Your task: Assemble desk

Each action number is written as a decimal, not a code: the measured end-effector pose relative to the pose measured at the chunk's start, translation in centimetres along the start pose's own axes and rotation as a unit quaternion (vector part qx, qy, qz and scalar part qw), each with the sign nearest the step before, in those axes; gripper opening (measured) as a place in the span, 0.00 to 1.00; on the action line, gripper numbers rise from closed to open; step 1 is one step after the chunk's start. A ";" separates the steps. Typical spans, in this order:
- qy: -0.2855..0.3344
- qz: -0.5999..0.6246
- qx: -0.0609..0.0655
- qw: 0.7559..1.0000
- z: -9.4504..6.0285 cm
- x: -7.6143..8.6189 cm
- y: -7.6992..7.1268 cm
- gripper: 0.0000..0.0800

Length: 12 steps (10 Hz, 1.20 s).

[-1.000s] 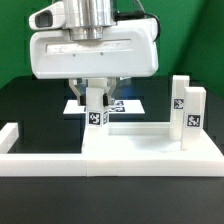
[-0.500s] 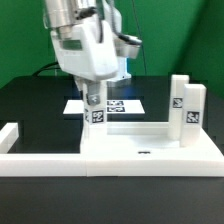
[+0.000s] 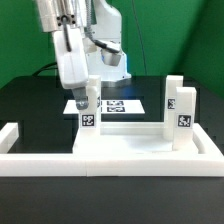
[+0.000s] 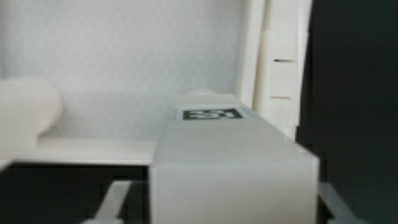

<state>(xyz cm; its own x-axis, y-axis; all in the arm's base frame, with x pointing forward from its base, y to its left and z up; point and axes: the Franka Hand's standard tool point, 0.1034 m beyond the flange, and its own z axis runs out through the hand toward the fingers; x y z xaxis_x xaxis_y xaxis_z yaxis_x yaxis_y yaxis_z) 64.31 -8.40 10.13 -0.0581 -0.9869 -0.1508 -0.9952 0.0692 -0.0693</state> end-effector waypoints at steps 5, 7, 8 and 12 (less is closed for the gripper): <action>0.026 0.245 0.036 0.969 0.3 -1.4 0.0 0.40; 0.031 0.259 0.036 0.965 0.3 -1.3 0.1 0.41; 0.033 0.262 0.036 0.964 0.2 -1.3 0.1 0.41; 0.023 0.247 0.045 0.968 -1.3 -2.6 -0.3 0.73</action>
Offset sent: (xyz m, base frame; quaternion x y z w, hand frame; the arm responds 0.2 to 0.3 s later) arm 0.0198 0.0237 -0.0094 0.1710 -0.0433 0.3842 0.9063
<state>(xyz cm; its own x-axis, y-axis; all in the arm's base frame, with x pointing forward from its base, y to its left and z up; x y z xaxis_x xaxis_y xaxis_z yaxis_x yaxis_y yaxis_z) 64.67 -6.04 11.80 -0.5310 -0.8352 -0.1430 -0.8341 0.5449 -0.0851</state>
